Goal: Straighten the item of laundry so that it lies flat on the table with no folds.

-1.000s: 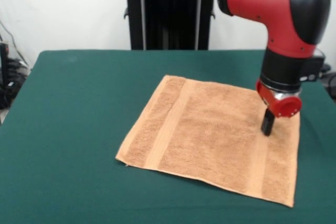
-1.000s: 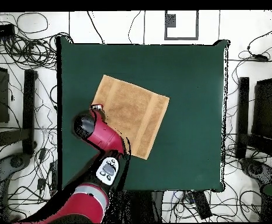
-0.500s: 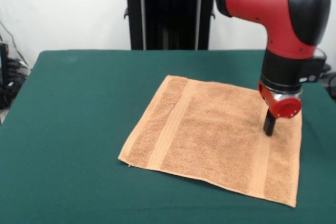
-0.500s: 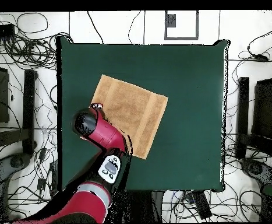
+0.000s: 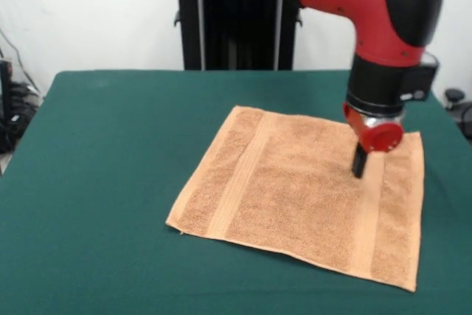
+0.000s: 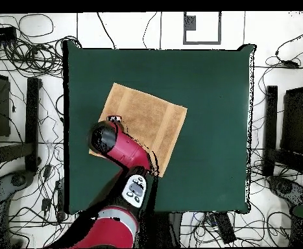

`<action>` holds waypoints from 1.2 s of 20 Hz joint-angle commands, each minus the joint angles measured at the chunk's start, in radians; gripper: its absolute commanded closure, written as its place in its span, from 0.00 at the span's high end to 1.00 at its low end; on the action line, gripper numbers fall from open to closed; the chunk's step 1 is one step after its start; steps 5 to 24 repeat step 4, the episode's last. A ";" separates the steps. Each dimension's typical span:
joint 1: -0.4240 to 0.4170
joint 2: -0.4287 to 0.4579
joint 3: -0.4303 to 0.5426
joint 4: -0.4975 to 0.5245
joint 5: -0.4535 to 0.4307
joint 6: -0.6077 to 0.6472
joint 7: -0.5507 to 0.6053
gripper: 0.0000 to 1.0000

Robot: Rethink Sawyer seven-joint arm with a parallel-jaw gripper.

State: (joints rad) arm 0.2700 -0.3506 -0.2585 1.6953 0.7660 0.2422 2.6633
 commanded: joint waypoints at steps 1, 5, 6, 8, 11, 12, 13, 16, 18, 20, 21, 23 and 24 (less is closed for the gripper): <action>-0.081 -0.019 0.032 0.161 -0.170 -0.057 -0.048 0.00; -0.119 -0.032 0.062 0.173 -0.228 -0.073 -0.032 0.00; -0.119 -0.032 0.062 0.173 -0.228 -0.073 -0.032 0.00; -0.119 -0.032 0.062 0.173 -0.228 -0.073 -0.032 0.00; -0.119 -0.032 0.062 0.173 -0.228 -0.073 -0.032 0.00; -0.119 -0.032 0.062 0.173 -0.228 -0.073 -0.032 0.00; -0.119 -0.032 0.062 0.173 -0.228 -0.073 -0.032 0.00; -0.119 -0.032 0.062 0.173 -0.228 -0.073 -0.032 0.00; -0.119 -0.032 0.062 0.173 -0.228 -0.073 -0.032 0.00; -0.119 -0.032 0.062 0.173 -0.228 -0.073 -0.032 0.00; -0.119 -0.032 0.062 0.173 -0.228 -0.073 -0.032 0.00; -0.119 -0.032 0.062 0.173 -0.228 -0.073 -0.032 0.00; -0.119 -0.032 0.062 0.173 -0.228 -0.073 -0.032 0.00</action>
